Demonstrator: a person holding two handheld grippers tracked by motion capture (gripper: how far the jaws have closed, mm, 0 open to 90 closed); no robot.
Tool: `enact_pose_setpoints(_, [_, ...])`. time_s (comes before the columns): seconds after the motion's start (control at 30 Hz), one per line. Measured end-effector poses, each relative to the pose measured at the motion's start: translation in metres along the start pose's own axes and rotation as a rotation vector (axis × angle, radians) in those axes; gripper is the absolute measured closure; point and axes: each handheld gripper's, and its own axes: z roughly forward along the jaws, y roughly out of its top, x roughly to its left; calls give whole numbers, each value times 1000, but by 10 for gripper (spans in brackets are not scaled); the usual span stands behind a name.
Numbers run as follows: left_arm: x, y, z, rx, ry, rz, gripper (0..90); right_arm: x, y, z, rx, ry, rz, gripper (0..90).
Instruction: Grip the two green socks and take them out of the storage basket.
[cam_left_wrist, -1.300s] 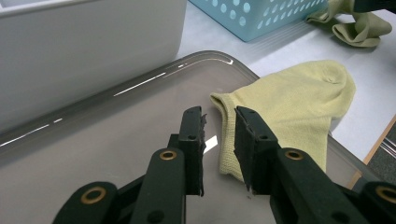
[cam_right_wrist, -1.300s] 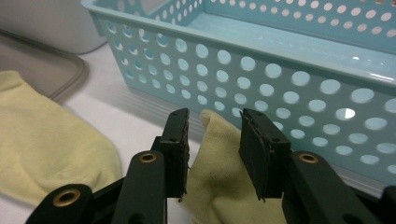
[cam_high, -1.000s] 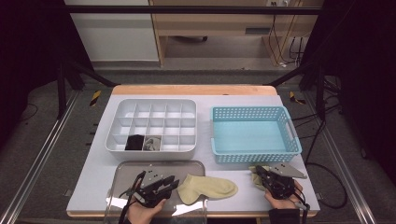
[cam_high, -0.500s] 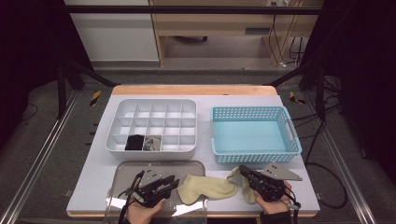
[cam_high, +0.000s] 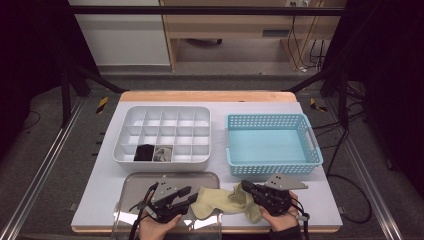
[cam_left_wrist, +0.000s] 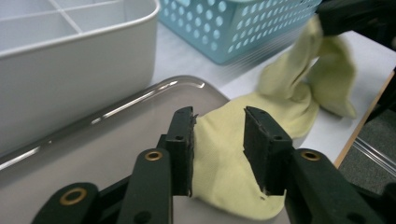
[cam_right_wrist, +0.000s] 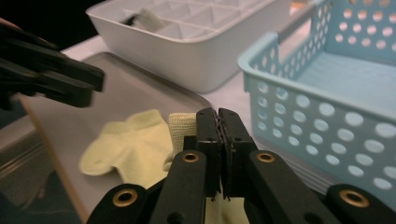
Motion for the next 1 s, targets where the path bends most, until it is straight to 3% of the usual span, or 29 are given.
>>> enact_pose_setpoints(0.2, [-9,10,9,20,-15,38,560,-18,-13,10,60,-148,19,875])
enact_pose_setpoints(0.3, [-10,12,13,13,-17,27,556,-24,-19,11,99,-205,26,871])
enact_pose_setpoints(0.5, [-4,6,17,27,-8,5,563,-30,-22,11,126,-249,22,808])
enact_pose_setpoints(0.63, [2,4,16,30,5,-9,573,-31,-16,-2,61,-273,3,781])
enact_pose_setpoints(0.7, [3,3,15,26,7,-14,579,-28,-9,-11,29,-267,-9,783])
enact_pose_setpoints(0.77, [4,3,15,26,8,-15,581,-21,-4,-15,12,-232,-23,780])
enact_pose_setpoints(1.0, [3,0,13,31,8,-9,593,8,-9,9,77,-99,-81,730])
